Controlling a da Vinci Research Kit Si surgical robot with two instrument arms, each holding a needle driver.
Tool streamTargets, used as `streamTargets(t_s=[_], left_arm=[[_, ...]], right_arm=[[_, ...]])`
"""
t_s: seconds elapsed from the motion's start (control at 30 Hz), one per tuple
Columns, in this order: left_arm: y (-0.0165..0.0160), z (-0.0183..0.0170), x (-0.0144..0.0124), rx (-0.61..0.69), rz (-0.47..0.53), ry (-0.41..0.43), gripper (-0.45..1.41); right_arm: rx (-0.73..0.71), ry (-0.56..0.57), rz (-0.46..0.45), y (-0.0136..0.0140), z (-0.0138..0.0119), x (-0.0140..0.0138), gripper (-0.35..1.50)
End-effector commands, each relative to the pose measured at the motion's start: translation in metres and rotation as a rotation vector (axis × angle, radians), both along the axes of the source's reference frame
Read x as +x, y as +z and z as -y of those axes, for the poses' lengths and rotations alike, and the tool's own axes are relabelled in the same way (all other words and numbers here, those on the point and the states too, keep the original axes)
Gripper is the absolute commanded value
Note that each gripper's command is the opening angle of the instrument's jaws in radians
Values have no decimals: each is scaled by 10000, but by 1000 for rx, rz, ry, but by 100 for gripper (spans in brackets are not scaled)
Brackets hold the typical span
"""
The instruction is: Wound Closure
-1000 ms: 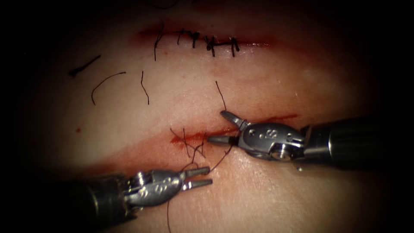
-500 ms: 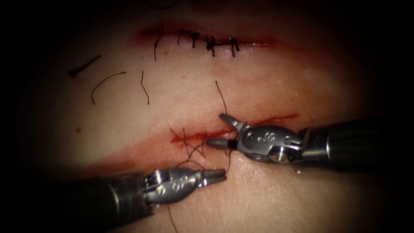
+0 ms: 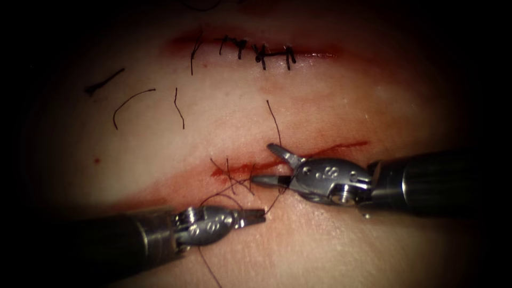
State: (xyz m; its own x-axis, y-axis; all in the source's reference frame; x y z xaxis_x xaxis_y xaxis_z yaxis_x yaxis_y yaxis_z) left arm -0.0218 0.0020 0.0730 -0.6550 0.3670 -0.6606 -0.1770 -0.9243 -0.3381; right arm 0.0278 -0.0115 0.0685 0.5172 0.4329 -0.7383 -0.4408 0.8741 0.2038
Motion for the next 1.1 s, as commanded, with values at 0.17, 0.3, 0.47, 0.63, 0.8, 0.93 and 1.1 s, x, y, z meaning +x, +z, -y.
streamTargets(t_s=[0.17, 0.3, 0.47, 0.63, 0.8, 0.93, 1.1], left_arm=[[6, 3, -1, 5, 0, 9, 10], [7, 4, -1, 10, -5, 8, -3], [-8, 3, -4, 20, -3, 6, -10], [-36, -11, 0, -4, 13, -39, -22], [-59, -26, 7, -57, 19, -32, -45], [-65, -28, 7, -95, 18, -16, -45], [-67, -28, 6, -121, 19, 0, -45]], right_arm=[[2, -2, -2, 6, 6, 6, 105], [2, -1, -2, 7, 5, 5, 105], [20, -26, 24, 15, 5, 4, 105], [61, -79, 59, 19, 4, -3, 105], [86, -114, 80, 21, 7, -7, 105], [93, -128, 86, 23, 11, -6, 105], [109, -157, 88, 26, 17, -4, 105]])
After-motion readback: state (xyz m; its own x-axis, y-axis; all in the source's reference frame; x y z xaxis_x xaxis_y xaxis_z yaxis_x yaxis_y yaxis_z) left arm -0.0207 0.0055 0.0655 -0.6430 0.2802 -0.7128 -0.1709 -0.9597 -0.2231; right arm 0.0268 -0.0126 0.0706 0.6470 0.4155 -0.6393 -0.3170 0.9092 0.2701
